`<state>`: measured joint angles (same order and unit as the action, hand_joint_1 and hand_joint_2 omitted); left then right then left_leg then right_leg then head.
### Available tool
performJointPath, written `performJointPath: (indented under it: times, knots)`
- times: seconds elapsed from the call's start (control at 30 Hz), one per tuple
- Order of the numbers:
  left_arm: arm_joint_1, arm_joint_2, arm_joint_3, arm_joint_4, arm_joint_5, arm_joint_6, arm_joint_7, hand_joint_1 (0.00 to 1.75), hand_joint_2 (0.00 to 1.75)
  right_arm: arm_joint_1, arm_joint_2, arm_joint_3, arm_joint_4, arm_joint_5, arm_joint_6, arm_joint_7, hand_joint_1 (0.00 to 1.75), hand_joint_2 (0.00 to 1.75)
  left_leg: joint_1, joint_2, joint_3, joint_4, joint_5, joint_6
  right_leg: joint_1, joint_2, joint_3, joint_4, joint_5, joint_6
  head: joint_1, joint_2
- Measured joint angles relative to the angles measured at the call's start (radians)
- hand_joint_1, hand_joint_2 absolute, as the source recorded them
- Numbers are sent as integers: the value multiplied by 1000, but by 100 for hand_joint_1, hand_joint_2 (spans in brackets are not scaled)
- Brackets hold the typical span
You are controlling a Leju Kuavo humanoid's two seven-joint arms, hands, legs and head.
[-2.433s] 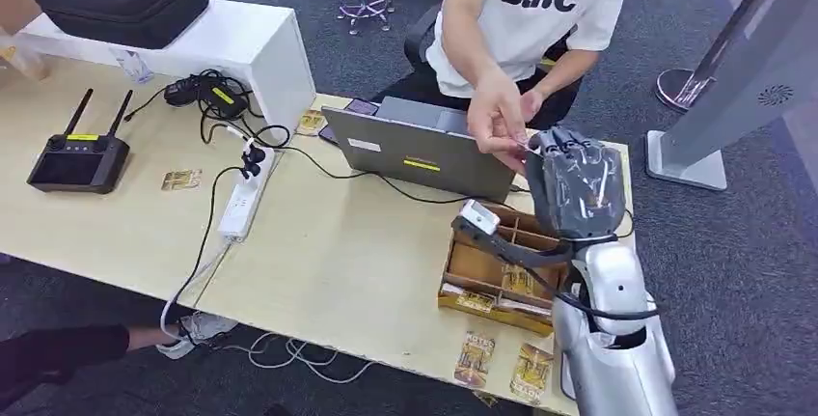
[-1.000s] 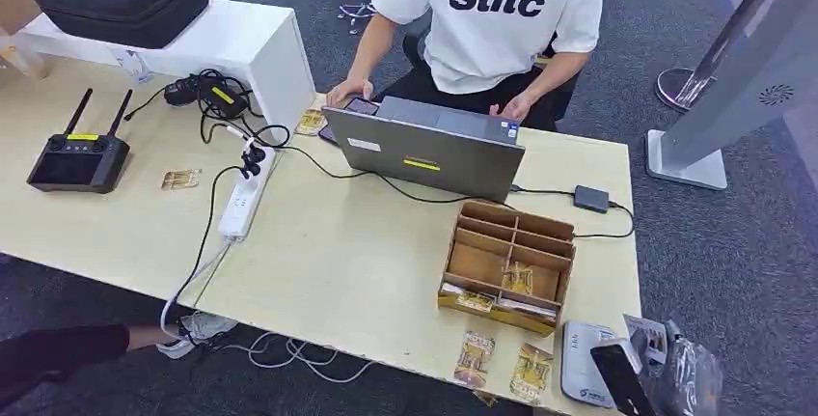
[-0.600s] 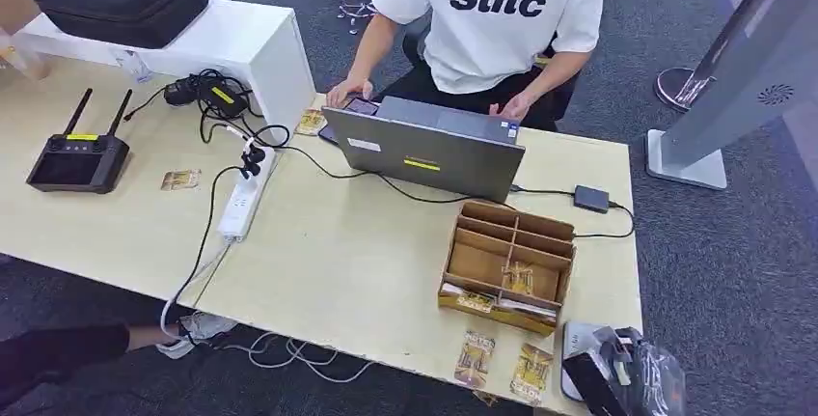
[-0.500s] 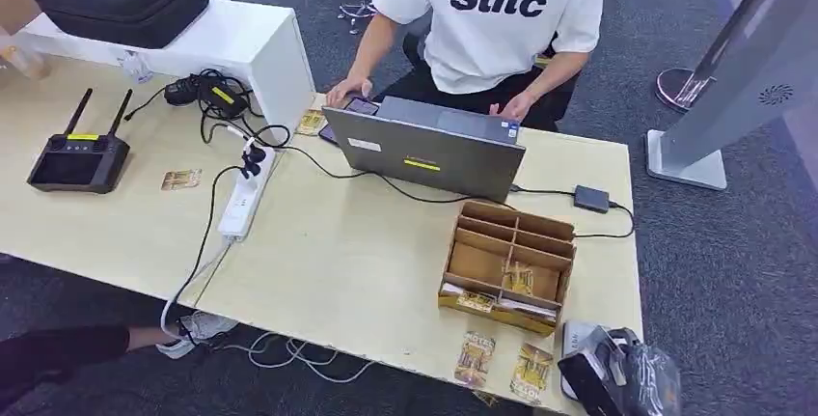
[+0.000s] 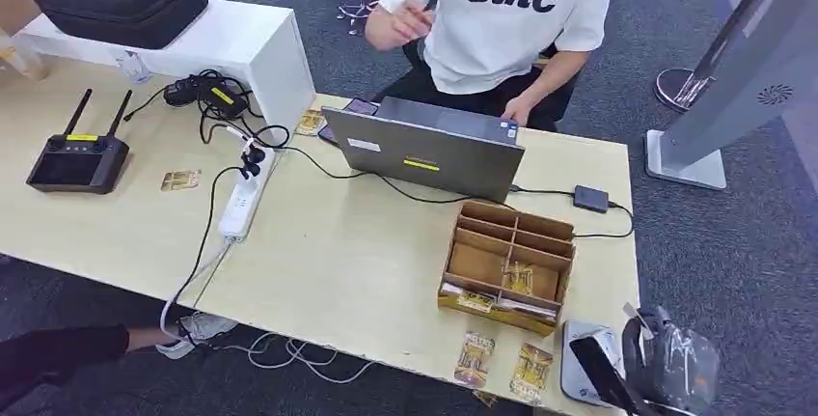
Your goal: Pass the card to the sensor for recognition and then transmit it.
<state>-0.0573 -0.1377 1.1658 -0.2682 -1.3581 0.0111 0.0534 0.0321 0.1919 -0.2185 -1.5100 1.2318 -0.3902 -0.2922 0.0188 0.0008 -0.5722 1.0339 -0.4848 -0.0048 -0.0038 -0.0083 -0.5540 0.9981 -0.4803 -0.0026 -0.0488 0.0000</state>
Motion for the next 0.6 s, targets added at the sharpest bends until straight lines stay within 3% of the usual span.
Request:
performJointPath:
  times: [0.23,0.4,0.6]
  knots:
    - [0,0,7,0,-18,-1,0,0,175,-18,0,69,-150,-2,10,-3,175,175,0,0,-1,0,0,0,0,0,0,0,0,0,0,0]
    - [-7,5,7,0,-47,-12,0,0,175,-137,0,205,-183,46,137,76,175,175,1,2,0,0,2,-2,0,2,-1,1,2,-2,0,0]
    - [-18,20,3,0,-79,-27,0,0,175,-335,3,333,-80,40,253,161,175,175,1,2,-2,0,5,-3,0,1,-2,2,4,-2,0,0]
